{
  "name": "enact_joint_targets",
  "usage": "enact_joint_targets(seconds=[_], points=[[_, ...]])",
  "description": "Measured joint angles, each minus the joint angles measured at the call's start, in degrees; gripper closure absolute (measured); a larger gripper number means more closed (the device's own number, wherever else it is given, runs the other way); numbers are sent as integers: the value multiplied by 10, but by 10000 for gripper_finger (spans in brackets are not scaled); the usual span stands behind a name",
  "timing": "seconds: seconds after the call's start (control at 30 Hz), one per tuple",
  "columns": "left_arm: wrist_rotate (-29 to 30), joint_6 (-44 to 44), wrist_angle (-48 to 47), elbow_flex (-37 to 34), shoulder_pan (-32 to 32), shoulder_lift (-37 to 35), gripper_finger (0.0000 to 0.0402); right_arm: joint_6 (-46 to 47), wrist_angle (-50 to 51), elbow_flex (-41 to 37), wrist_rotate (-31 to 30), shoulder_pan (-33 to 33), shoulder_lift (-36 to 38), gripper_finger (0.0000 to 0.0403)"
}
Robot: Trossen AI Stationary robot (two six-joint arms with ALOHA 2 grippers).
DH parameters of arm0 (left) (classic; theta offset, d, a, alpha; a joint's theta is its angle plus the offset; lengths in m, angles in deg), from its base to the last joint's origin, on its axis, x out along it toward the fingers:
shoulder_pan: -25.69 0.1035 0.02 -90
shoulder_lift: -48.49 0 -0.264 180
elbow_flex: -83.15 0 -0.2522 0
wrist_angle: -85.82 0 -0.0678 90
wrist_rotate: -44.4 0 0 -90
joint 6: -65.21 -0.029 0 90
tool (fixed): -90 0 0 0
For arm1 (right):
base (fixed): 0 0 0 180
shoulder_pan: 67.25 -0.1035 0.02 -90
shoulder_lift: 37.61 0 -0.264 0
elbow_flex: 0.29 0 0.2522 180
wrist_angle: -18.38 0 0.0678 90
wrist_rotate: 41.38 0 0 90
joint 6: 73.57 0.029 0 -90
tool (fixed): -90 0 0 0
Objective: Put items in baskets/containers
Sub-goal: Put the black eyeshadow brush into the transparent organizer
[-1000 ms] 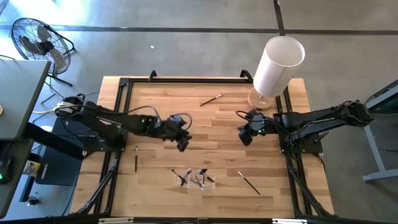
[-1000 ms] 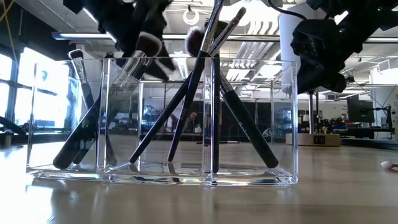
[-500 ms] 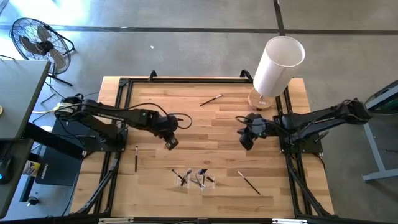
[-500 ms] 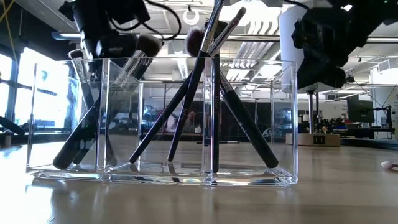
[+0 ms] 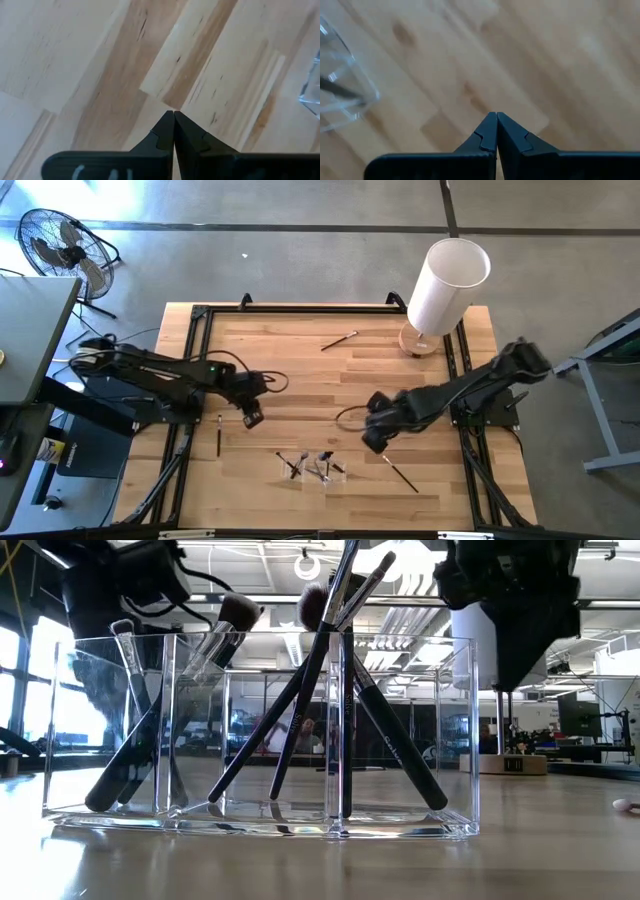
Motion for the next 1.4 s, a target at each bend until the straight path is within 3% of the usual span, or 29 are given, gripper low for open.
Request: enact_joint_targets(seconds=[0.17, 0.33, 0.7, 0.9, 1.13, 1.23, 1.4], points=[[0, 1, -1, -14, 0, -51, 401, 46, 82, 98, 67, -21, -93, 401], [-13, -13, -1, -15, 0, -67, 401, 87, 75, 121, 71, -49, -135, 387], [-43, -31, 0, -15, 0, -68, 401, 106, 44, 66, 84, -83, -163, 336], [-53, -33, -1, -15, 0, -68, 401, 102, -45, 5, 112, -83, -163, 332], [-57, -33, -1, -15, 0, -68, 401, 100, -81, -21, 113, -83, -161, 332], [-55, -33, 0, -15, 0, -68, 401, 103, -93, -32, 112, -83, -159, 341], [-52, -33, 2, -15, 0, -68, 401, 107, -107, -43, 111, -83, -159, 394]])
